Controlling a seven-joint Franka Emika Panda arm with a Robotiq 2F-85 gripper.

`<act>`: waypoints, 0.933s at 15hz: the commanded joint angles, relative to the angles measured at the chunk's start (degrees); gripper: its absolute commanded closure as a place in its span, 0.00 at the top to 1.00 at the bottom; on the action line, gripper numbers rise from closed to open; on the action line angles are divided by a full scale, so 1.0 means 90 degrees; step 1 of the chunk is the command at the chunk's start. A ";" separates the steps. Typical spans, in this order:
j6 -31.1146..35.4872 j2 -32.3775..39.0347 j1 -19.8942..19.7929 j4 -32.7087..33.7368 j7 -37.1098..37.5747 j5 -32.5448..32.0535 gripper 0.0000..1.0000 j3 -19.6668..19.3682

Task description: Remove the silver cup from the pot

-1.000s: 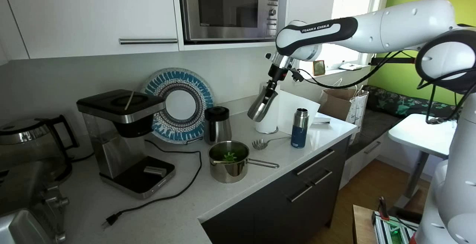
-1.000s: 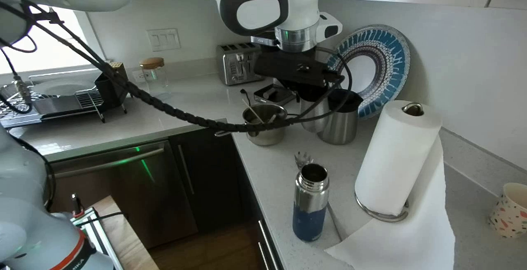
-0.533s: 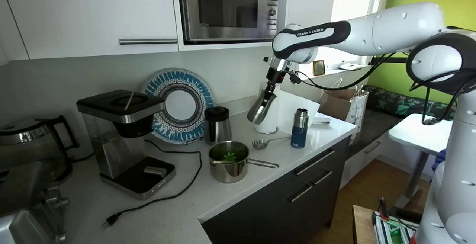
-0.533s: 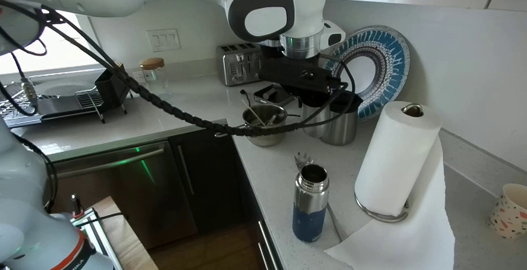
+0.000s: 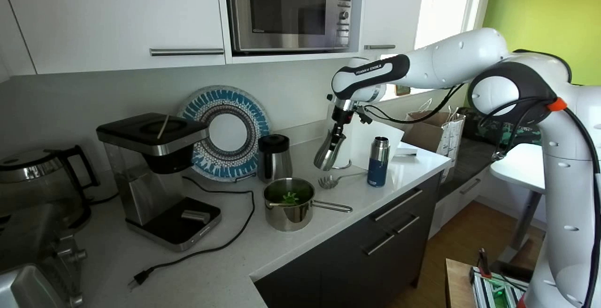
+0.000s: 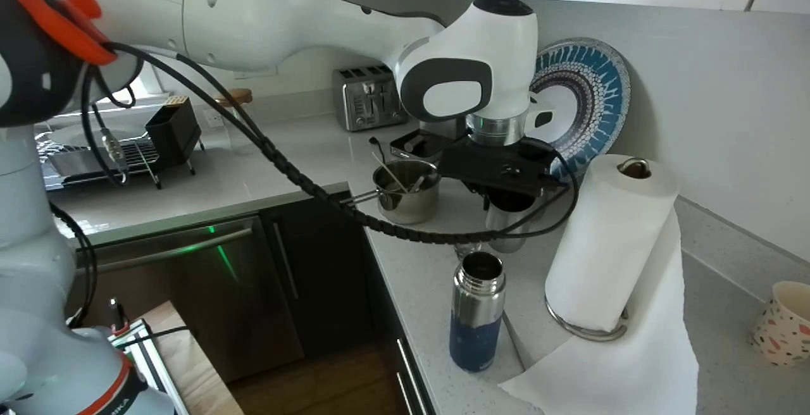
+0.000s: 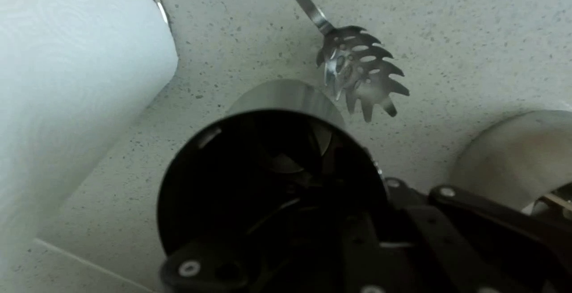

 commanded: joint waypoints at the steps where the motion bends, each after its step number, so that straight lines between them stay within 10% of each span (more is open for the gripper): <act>1: -0.0091 0.0384 -0.0335 0.0648 -0.0198 -0.0126 0.01 0.0255; 14: -0.2221 0.1353 -0.0570 0.2261 -0.0553 -0.1348 0.01 0.0506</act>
